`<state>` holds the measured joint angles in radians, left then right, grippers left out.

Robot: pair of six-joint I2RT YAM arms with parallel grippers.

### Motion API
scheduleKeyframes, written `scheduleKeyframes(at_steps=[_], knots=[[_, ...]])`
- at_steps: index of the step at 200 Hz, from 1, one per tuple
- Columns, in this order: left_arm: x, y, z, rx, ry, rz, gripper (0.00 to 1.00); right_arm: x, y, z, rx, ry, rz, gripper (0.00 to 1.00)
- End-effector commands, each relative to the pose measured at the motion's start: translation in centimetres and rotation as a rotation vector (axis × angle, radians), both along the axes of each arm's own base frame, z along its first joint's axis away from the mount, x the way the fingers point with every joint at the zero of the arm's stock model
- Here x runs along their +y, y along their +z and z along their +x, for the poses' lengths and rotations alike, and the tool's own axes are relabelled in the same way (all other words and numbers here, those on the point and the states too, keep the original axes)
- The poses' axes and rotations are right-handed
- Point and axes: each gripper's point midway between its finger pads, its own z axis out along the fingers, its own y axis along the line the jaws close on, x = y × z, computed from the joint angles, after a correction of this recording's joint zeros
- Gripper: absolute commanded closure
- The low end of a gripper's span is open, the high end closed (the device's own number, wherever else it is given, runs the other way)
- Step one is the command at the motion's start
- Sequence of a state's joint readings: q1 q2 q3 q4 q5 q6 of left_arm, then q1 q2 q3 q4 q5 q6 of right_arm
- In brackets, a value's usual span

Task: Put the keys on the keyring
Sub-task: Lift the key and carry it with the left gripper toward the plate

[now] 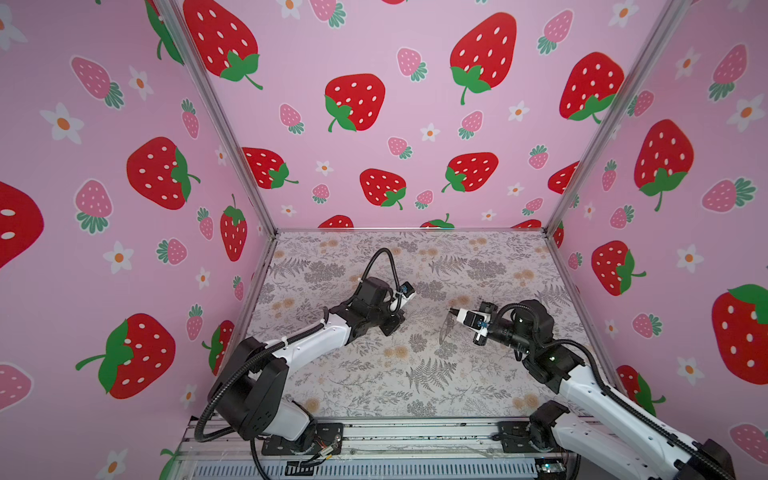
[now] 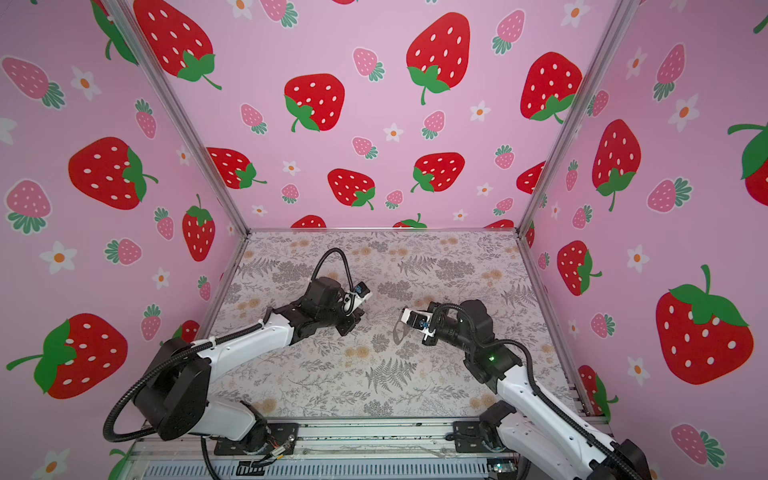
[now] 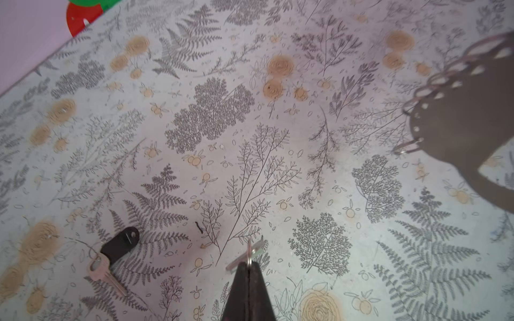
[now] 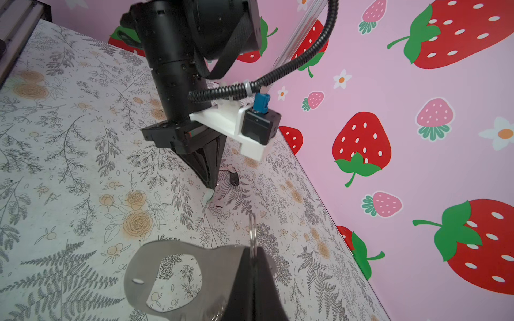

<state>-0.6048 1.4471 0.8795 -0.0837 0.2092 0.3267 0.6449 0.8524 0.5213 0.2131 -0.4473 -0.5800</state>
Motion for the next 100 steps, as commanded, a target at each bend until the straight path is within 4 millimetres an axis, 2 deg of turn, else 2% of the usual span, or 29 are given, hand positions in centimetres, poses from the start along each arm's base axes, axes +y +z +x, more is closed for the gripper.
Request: scheduleKeyframes(at_steps=[1,48,100], knots=[[-0.9,3.9,-0.4,-0.069,-0.081,0.0,1.0,0.5,1.0,-0.3,-0.032,0.045,0.035,0.98],[-2.3,9.8,-1.0,-0.211,-0.177,-0.038,1.0,1.2,1.8,-1.3,-0.015,0.116,0.075,0.98],[-4.6,13.9,-2.5,-0.329,-0.298,-0.032,1.0,1.8,2.8,-2.0,0.021,0.171,0.126,0.98]])
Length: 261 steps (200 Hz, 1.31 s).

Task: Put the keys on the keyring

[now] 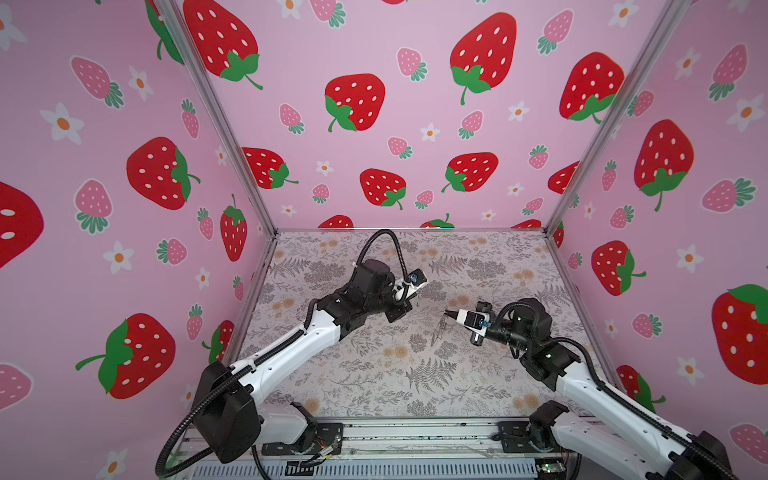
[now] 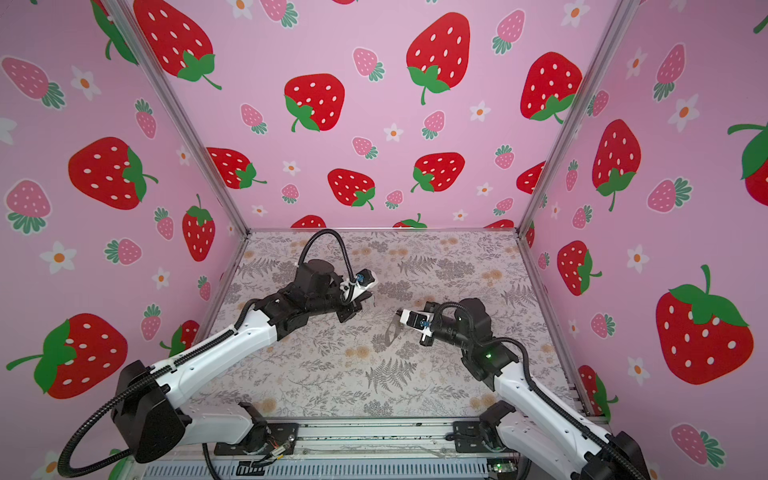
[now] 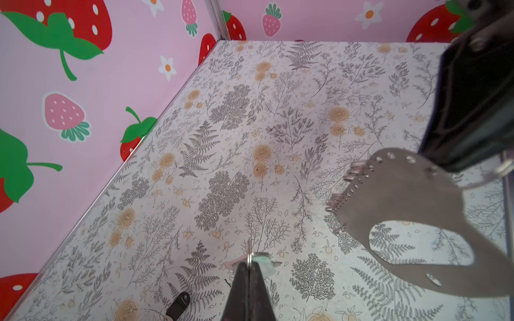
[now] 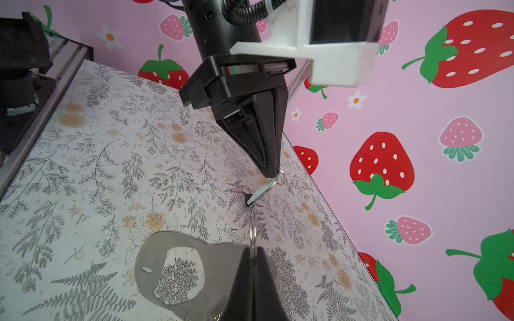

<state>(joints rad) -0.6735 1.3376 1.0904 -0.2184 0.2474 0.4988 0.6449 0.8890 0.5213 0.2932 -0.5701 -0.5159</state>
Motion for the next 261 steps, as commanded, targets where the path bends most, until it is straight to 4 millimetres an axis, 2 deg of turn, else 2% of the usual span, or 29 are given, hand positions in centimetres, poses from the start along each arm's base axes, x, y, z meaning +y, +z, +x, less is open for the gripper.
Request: scheduleKeyframes(at_steps=[1,30,80,151,199,261], knots=[[-1.3,2.9,-1.2,-0.091,-0.094,0.018,1.0,0.5,2.0,-0.7,-0.016,0.062,0.058,0.98],[-2.3,4.4,-2.4,-0.163,-0.167,0.046,1.0,0.5,3.1,-1.2,-0.028,0.082,0.092,0.98],[-3.1,5.4,-3.5,-0.25,-0.226,0.081,1.0,0.7,4.7,-1.2,0.012,0.085,0.151,0.98],[-3.5,6.4,-4.9,-0.353,-0.254,0.081,1.0,0.3,4.7,-0.4,0.062,0.04,0.183,0.98],[-3.2,6.2,-5.4,-0.363,-0.265,0.102,1.0,-0.2,4.9,-0.4,0.053,0.033,0.201,0.98],[-3.8,6.2,-6.3,-0.38,-0.3,0.115,1.0,-0.2,5.2,-0.5,0.061,0.034,0.207,0.98]])
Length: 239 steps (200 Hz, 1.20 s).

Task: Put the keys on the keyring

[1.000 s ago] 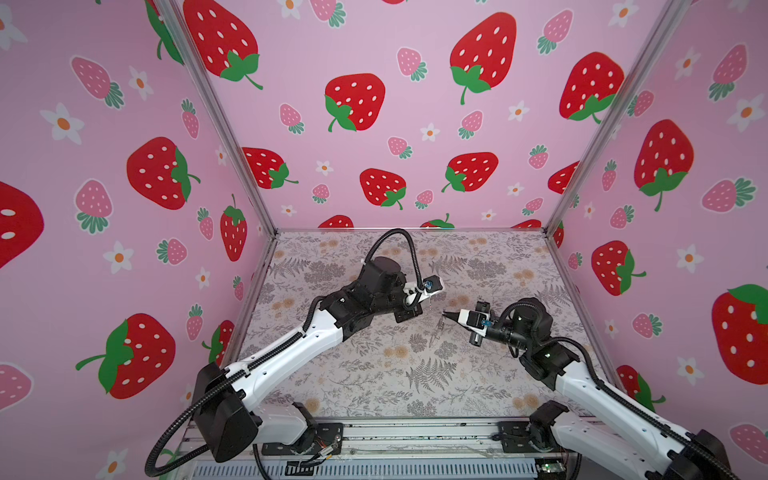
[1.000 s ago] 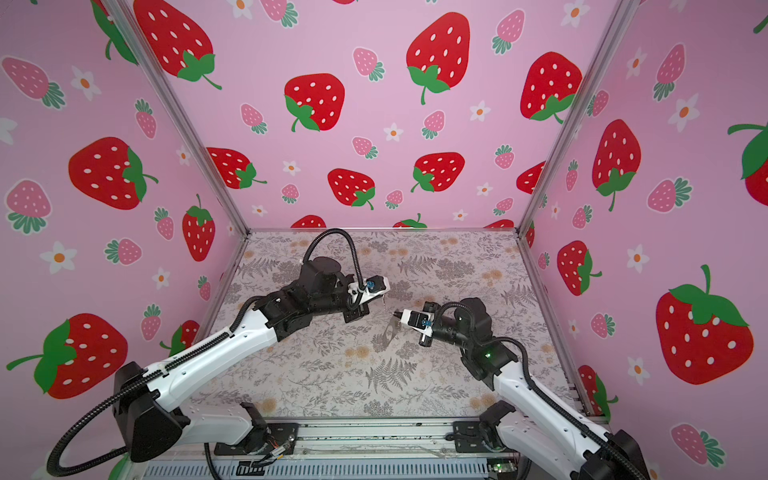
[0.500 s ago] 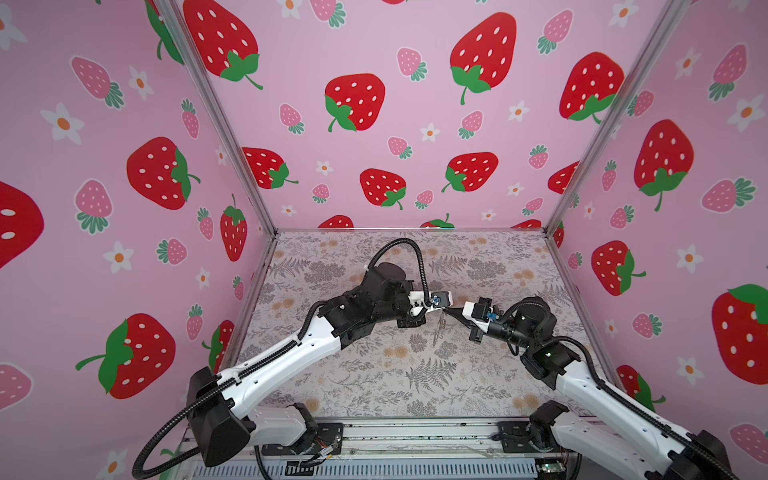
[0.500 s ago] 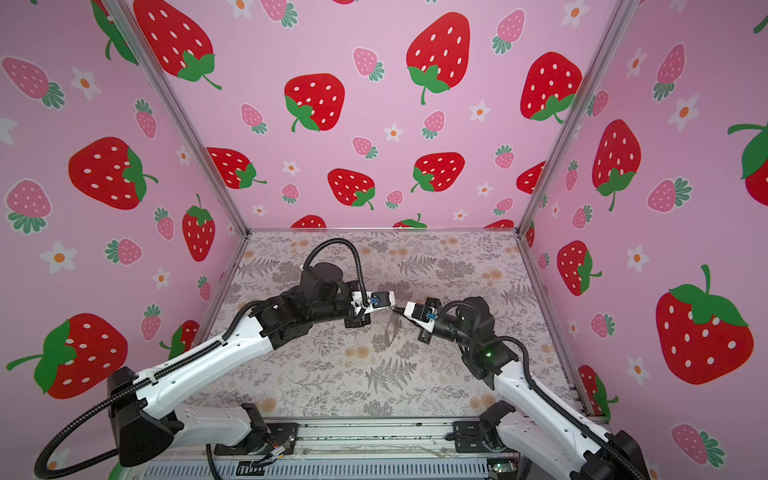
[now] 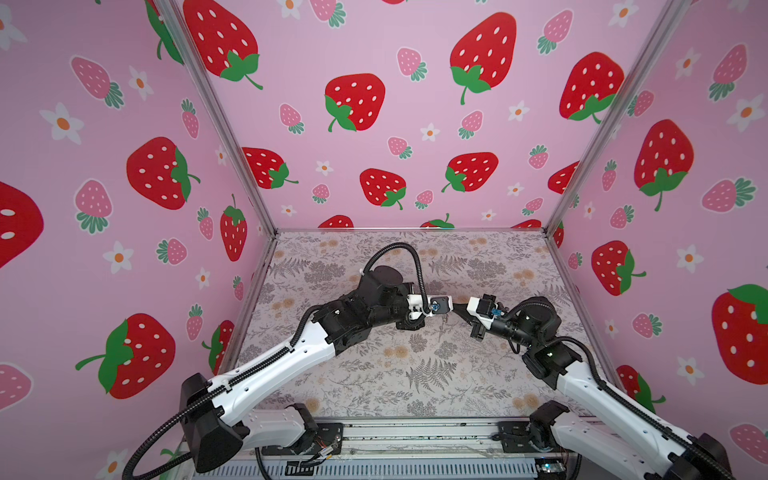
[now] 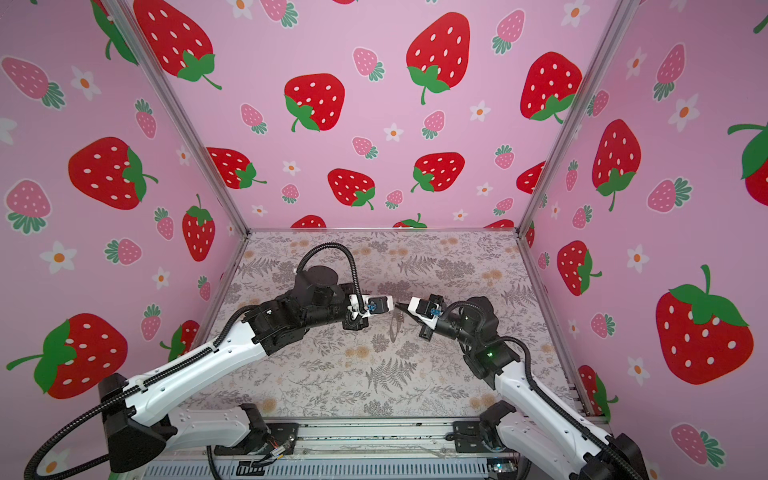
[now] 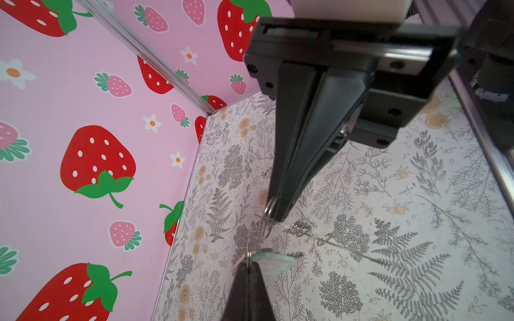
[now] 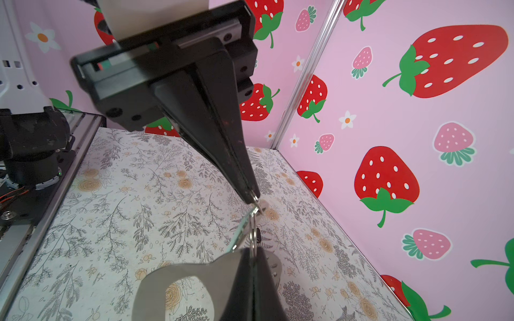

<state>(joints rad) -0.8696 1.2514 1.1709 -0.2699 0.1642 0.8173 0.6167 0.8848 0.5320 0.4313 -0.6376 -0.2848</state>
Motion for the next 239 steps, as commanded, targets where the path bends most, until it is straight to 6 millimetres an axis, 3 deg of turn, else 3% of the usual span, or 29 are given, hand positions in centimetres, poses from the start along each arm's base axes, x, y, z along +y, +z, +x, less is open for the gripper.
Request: scheduleKeyframes(at_steps=[1,164,239], knots=[[-0.1,0.4,-0.5,-0.034,-0.025,0.014,1.0,-0.2,1.6,-0.3,-0.039,0.008,0.038,0.98],[-0.4,0.7,-1.8,-0.093,-0.081,0.019,1.0,-0.2,1.3,-0.1,0.008,0.005,0.039,0.98],[-0.6,1.2,-1.4,-0.11,-0.063,0.006,1.0,-0.4,1.3,-0.3,-0.001,0.009,0.034,1.0]])
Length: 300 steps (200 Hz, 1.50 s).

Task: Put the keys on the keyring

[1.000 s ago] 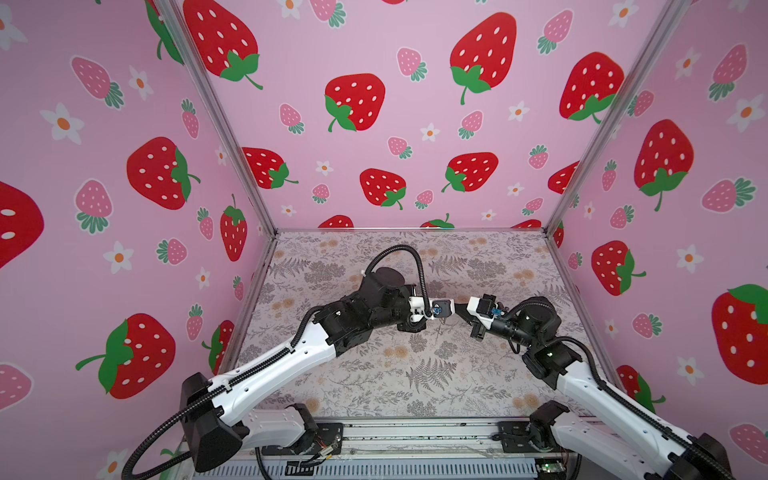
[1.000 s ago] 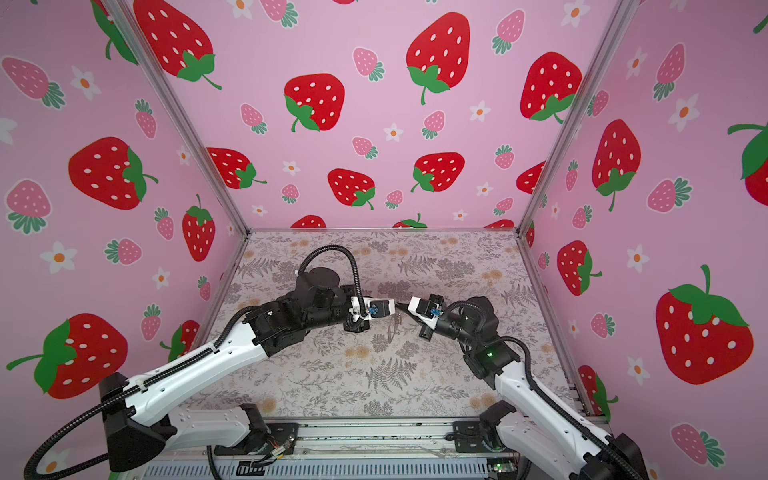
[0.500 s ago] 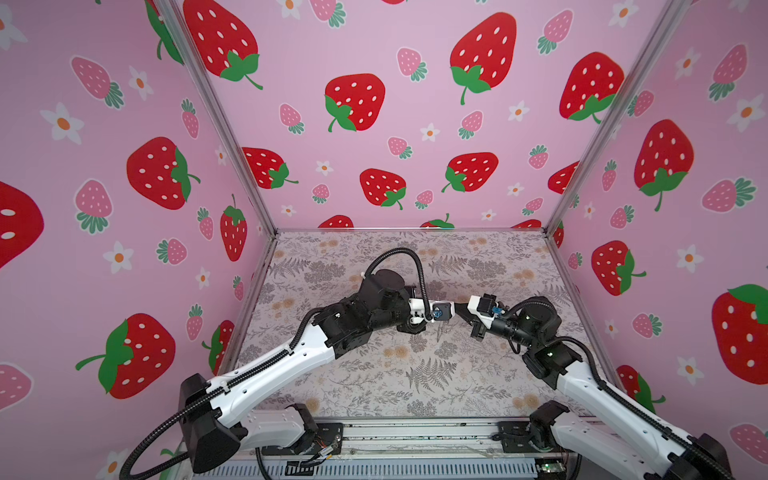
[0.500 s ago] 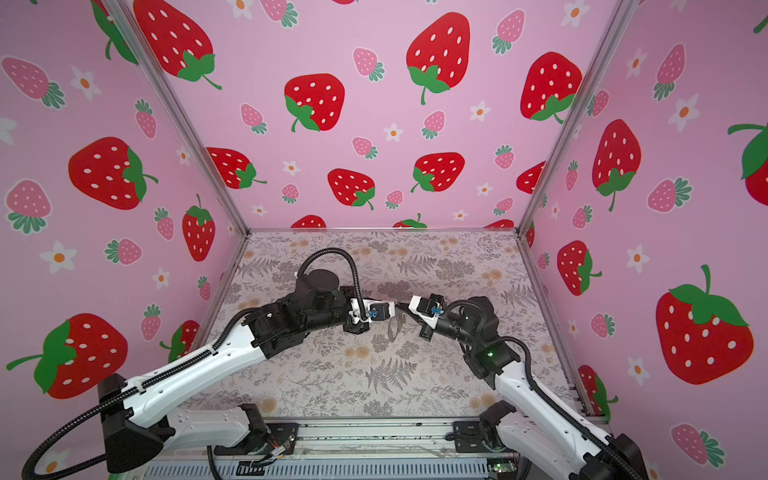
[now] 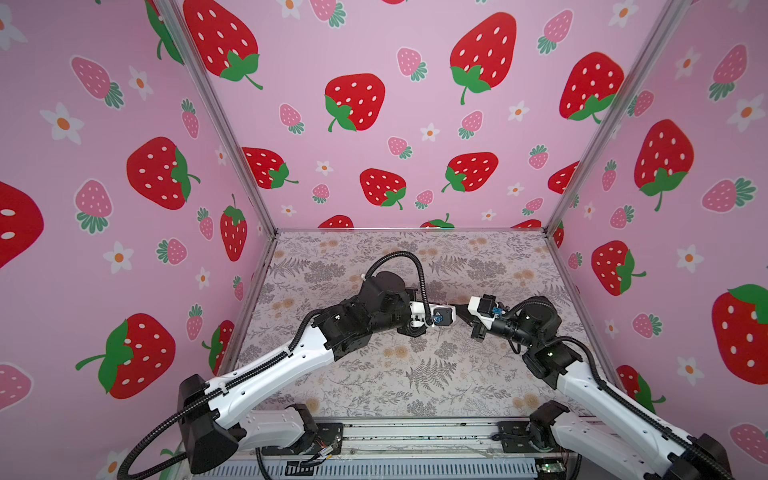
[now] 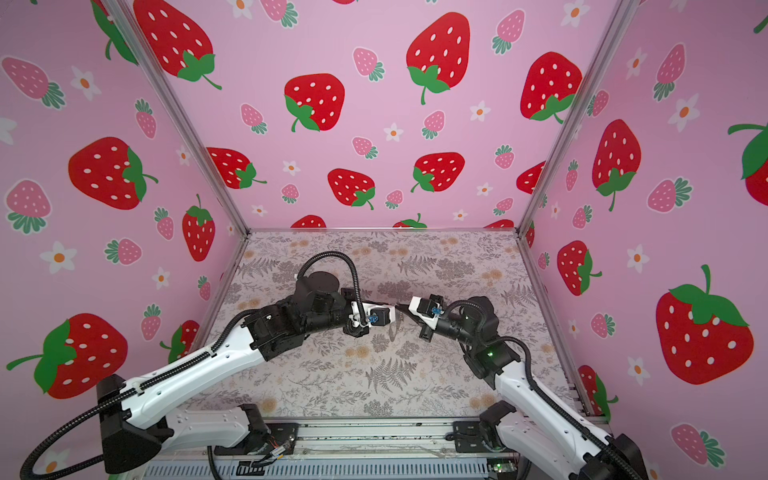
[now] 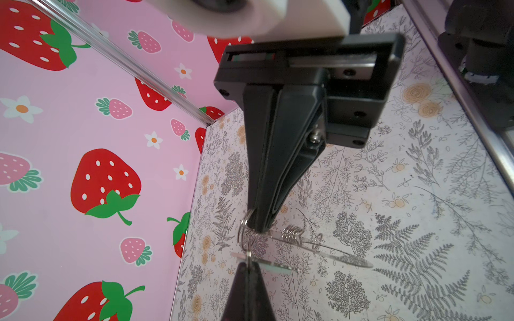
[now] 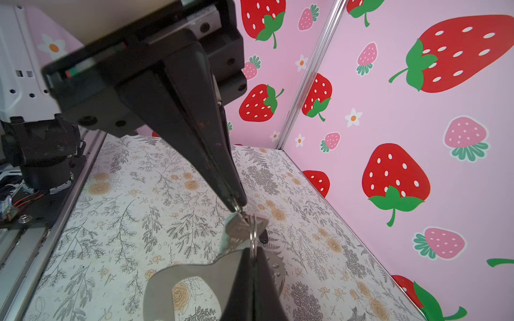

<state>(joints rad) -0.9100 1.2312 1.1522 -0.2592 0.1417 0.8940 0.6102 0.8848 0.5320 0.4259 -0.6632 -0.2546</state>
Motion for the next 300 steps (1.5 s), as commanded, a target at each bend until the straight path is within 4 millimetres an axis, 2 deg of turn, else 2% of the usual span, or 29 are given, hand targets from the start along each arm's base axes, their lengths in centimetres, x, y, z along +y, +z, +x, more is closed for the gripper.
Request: scheduleKeyframes(at_steps=[1,20,52,122,140,236,300], knots=[[-0.2,1.1,-0.1,-0.034,-0.01,-0.026,1.0,-0.4,1.5,0.0,-0.035,-0.013,0.029,1.0],[0.5,0.9,0.5,-0.042,0.032,-0.013,1.0,-0.8,1.8,0.0,-0.059,-0.035,0.038,1.0],[1.0,1.2,0.7,-0.041,0.049,-0.031,1.0,-0.6,1.1,-0.2,-0.039,-0.019,0.019,1.0],[-0.1,1.1,0.9,-0.027,0.02,-0.029,1.0,-0.1,1.1,-0.8,-0.03,0.044,0.009,1.0],[-0.6,1.1,0.4,-0.016,-0.013,-0.036,1.0,-0.1,1.2,-0.7,-0.026,0.036,0.015,1.0],[-0.5,1.2,0.0,-0.032,-0.035,-0.043,1.0,-0.4,1.4,0.3,0.007,0.003,0.036,1.0],[-0.7,0.8,-0.1,-0.029,-0.049,-0.03,1.0,-0.2,1.5,0.2,0.006,0.022,0.04,1.0]])
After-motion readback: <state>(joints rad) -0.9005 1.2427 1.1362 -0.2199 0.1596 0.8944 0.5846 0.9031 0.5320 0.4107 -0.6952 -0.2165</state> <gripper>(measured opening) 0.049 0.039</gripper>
